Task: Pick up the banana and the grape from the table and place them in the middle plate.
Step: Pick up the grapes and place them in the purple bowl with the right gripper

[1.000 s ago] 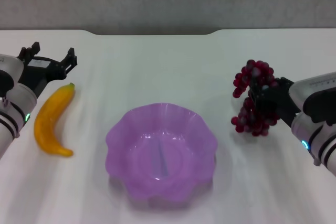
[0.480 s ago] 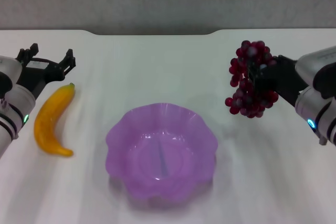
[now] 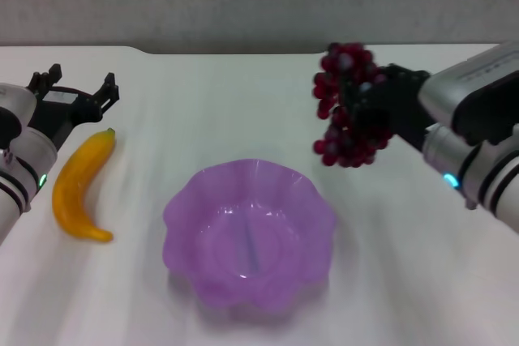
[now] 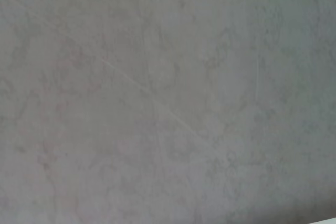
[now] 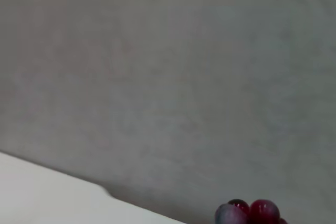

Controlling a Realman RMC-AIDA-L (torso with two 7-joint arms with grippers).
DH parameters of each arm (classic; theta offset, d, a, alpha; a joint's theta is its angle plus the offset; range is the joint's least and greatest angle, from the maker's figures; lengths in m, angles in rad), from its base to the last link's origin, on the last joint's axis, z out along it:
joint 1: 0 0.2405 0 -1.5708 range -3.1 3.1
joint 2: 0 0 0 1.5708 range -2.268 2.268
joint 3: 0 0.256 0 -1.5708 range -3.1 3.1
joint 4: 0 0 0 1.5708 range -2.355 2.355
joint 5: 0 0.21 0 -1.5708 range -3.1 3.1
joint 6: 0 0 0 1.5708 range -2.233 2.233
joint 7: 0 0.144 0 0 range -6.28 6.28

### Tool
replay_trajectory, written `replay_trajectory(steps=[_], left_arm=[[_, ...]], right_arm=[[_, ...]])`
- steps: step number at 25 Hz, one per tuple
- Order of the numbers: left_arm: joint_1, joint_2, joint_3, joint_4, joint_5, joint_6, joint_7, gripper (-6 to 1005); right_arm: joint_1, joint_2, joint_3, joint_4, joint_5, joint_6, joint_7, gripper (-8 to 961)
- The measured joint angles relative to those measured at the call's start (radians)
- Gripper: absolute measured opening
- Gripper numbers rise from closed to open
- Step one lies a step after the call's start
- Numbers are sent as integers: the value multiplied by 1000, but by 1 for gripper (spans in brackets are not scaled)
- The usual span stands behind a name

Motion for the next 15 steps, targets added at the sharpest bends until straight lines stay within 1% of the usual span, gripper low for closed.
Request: replay_trajectory(steps=[5, 6, 12, 15], left_arm=[[0, 0, 0, 0, 0, 0, 0, 895], [-1, 0, 0, 0, 0, 0, -1, 895], [-3, 0, 0, 0, 0, 0, 0, 895], [-4, 0, 1, 0, 0, 0, 0, 896]], right_arm=[[9, 0, -90, -35, 0, 9, -1, 354], [11, 0, -121, -47, 1, 14, -1, 353], [14, 1, -177, -65, 0, 44, -1, 351], [15, 0, -187, -61, -1, 53, -2, 351]])
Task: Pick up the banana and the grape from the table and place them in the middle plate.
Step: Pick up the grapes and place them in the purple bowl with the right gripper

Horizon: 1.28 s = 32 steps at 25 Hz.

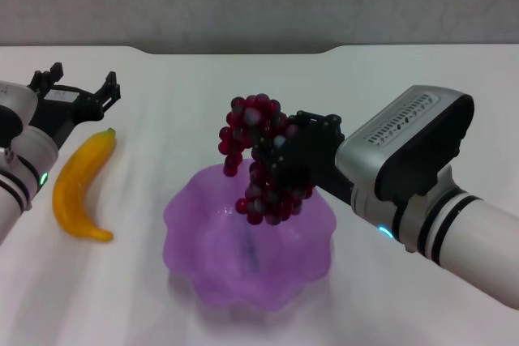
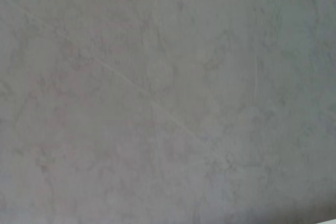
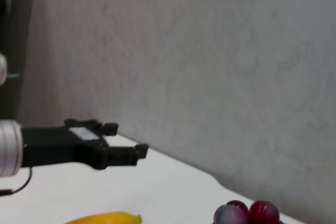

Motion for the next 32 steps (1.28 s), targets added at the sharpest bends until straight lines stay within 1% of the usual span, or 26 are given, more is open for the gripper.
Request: replay_trajectory(steps=[3, 9, 17, 23, 32], left_arm=[[0, 1, 0, 0, 0, 0, 0, 896], [-1, 1, -2, 0, 0, 0, 0, 895], [-3, 1, 0, 9, 0, 0, 0, 895], [-9, 0, -3, 10, 0, 0, 0, 895], [-11, 0, -3, 11, 0, 0, -1, 896]], right_arm=[[0, 0, -5, 5, -2, 15, 0, 351], [24, 0, -44, 38, -6, 21, -1, 350], [55, 2, -73, 116, 14, 21, 6, 350], [95, 6, -82, 186, 18, 21, 35, 350], [109, 5, -74, 215, 17, 10, 49, 349]])
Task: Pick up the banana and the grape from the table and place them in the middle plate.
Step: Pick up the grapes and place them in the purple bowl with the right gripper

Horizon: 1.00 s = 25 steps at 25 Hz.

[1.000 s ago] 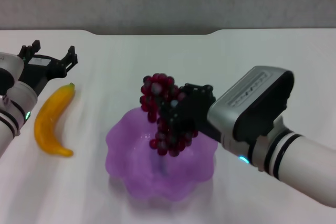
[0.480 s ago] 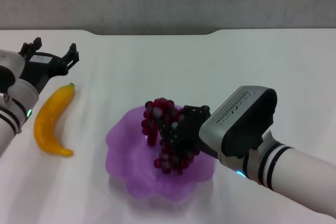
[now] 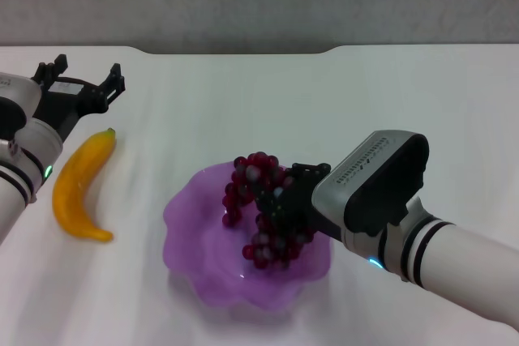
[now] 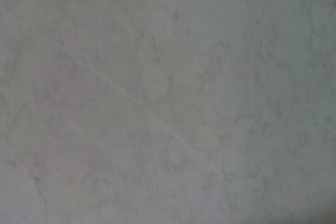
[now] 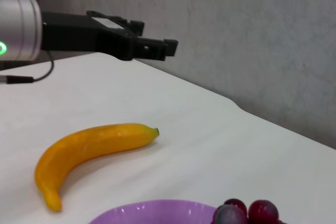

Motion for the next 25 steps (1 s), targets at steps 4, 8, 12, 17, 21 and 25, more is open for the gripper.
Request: replay_trajectory(steps=[4, 8, 12, 17, 21, 25], left_arm=[[0, 0, 1, 0, 0, 0, -1, 896], [-1, 0, 3, 0, 0, 0, -4, 896], [-2, 0, 3, 0, 0, 0, -4, 896], [-2, 0, 5, 0, 0, 0, 0, 896], [-2, 0, 6, 0, 0, 0, 1, 895], [-2, 0, 6, 0, 0, 0, 1, 895]], right_arm=[[30, -1, 3, 43, 0, -3, 33, 350], [55, -2, 3, 75, 0, -3, 55, 350], [74, -2, 3, 95, 0, 2, 76, 351], [101, -2, 3, 127, 0, 5, 95, 350], [135, 1, 3, 165, 0, 7, 106, 348], [139, 1, 4, 169, 0, 1, 115, 345]])
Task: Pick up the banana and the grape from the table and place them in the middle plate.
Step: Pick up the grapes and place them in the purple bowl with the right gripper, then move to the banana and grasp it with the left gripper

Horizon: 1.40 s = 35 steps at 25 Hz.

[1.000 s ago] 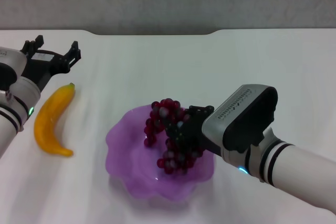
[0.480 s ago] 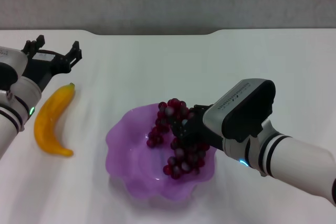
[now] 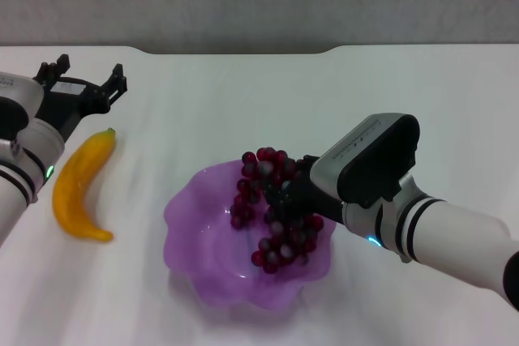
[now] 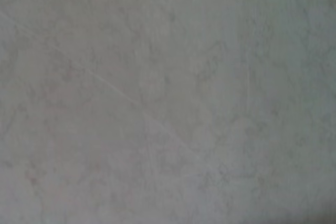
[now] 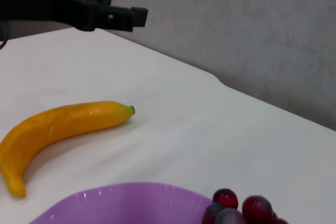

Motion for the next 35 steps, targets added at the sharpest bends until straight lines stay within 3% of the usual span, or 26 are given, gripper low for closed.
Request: replay_trajectory(steps=[5, 10, 16, 25, 29, 35], left_arm=[[-1, 0, 0, 0, 0, 0, 0, 895], [-1, 0, 0, 0, 0, 0, 0, 895], [3, 0, -4, 1, 0, 0, 0, 896], [6, 0, -5, 0, 0, 0, 0, 896], [6, 0, -6, 0, 0, 0, 0, 896], [4, 0, -5, 0, 0, 0, 0, 896]], right_arm=[[12, 0, 0, 5, -1, -7, 4, 489], [15, 1, -7, 8, -2, -33, 4, 723], [-40, -1, -9, -35, -9, -164, -2, 891], [-130, -5, 25, -48, -13, -440, -3, 888], [-144, -4, 59, -39, -7, -501, 4, 887], [-156, -3, 57, 50, -12, -716, 94, 879]])
